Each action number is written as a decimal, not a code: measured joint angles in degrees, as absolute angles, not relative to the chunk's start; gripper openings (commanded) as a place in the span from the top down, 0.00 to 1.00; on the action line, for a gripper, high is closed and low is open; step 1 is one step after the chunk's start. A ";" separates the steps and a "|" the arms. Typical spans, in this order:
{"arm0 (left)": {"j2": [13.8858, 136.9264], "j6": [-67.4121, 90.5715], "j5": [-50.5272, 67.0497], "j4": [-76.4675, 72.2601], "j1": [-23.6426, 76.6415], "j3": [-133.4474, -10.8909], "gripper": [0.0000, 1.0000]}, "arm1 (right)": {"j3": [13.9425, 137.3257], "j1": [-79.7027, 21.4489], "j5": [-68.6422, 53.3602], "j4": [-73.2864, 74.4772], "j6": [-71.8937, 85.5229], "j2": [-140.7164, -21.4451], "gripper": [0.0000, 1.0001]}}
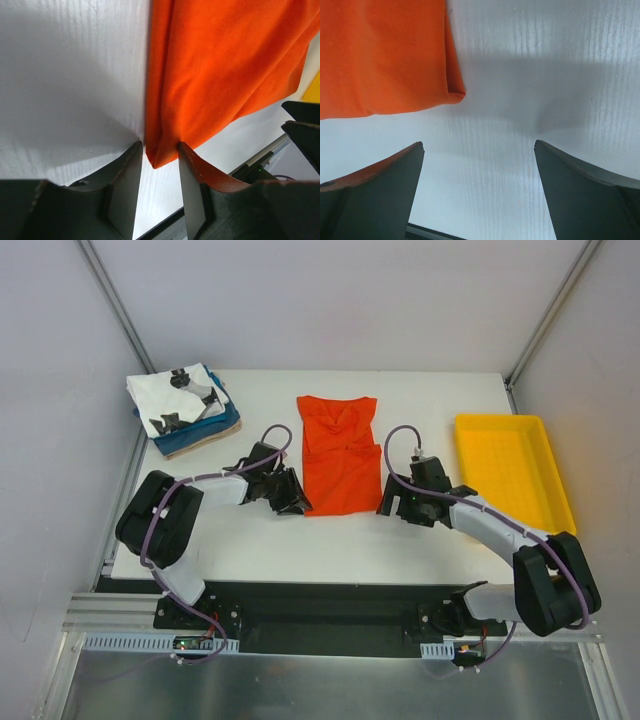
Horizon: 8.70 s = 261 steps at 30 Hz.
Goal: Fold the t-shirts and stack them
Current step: Fold the tshirt, then neatly place the folded tshirt to the corner
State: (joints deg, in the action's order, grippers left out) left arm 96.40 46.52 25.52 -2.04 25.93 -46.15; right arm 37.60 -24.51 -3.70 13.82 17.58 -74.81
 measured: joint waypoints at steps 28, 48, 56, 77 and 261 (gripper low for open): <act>97.76 47.40 24.93 -3.20 27.44 -45.43 1.00 | 41.39 -21.87 -12.99 5.54 24.36 -87.85 0.81; 88.53 48.77 24.93 -5.43 28.42 -34.85 1.00 | 31.64 -22.33 -18.83 -1.32 26.44 -82.59 0.99; 65.63 52.29 24.43 3.49 36.12 -22.46 1.00 | 24.73 -38.28 -16.10 14.96 29.06 -59.42 0.99; 38.70 54.92 16.05 21.26 42.04 -31.83 1.00 | 45.76 -47.05 -1.39 40.40 28.60 -40.53 0.98; 126.50 1.74 -36.60 35.22 -2.61 -133.21 1.00 | 31.22 -31.22 26.83 31.05 14.22 -44.60 0.03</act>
State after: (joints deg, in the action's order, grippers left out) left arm 126.50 1.74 -36.60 35.22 -2.61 -133.21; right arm 31.22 -31.22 26.83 31.05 14.22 -44.60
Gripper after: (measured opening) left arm 0.037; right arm 0.966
